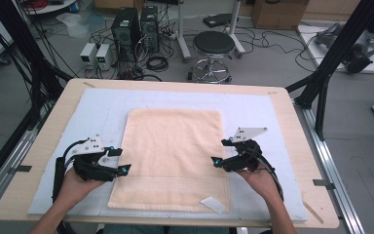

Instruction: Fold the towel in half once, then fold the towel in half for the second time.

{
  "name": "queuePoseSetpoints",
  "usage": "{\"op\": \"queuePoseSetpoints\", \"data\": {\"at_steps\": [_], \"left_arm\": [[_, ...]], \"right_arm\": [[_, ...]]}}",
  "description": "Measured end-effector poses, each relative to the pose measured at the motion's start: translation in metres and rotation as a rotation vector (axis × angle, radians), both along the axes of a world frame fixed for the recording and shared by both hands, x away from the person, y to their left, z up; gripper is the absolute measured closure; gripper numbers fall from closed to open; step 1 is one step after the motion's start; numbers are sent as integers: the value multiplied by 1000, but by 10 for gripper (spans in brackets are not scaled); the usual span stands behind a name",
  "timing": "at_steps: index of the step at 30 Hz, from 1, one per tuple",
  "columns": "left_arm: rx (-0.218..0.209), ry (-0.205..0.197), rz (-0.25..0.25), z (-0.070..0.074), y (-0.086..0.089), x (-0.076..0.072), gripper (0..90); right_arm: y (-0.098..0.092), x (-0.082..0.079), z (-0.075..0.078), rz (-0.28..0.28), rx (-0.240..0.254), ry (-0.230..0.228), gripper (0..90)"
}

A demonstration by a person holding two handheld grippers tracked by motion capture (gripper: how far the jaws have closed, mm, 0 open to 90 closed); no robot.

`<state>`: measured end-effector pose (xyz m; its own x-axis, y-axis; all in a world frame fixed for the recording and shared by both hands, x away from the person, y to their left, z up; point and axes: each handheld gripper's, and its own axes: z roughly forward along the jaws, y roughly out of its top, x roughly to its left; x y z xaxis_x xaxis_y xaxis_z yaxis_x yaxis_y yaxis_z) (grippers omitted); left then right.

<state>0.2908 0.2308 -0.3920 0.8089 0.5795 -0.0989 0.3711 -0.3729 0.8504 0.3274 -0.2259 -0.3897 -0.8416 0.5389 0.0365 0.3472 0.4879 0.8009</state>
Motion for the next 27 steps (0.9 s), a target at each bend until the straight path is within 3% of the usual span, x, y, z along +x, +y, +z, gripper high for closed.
{"op": "queuePoseSetpoints", "data": {"at_steps": [8,15,21,27], "left_arm": [[4,-12,5,5,1,8,306],[-2,7,13,5,1,18,315],[1,-2,32,16,2,36,316],[2,-4,45,29,3,59,328]], "right_arm": [[2,7,0,-2,-9,-5,229],[6,14,1,5,-25,11,229],[8,30,14,5,-38,-19,231],[4,55,26,-29,-26,-9,231]]}}
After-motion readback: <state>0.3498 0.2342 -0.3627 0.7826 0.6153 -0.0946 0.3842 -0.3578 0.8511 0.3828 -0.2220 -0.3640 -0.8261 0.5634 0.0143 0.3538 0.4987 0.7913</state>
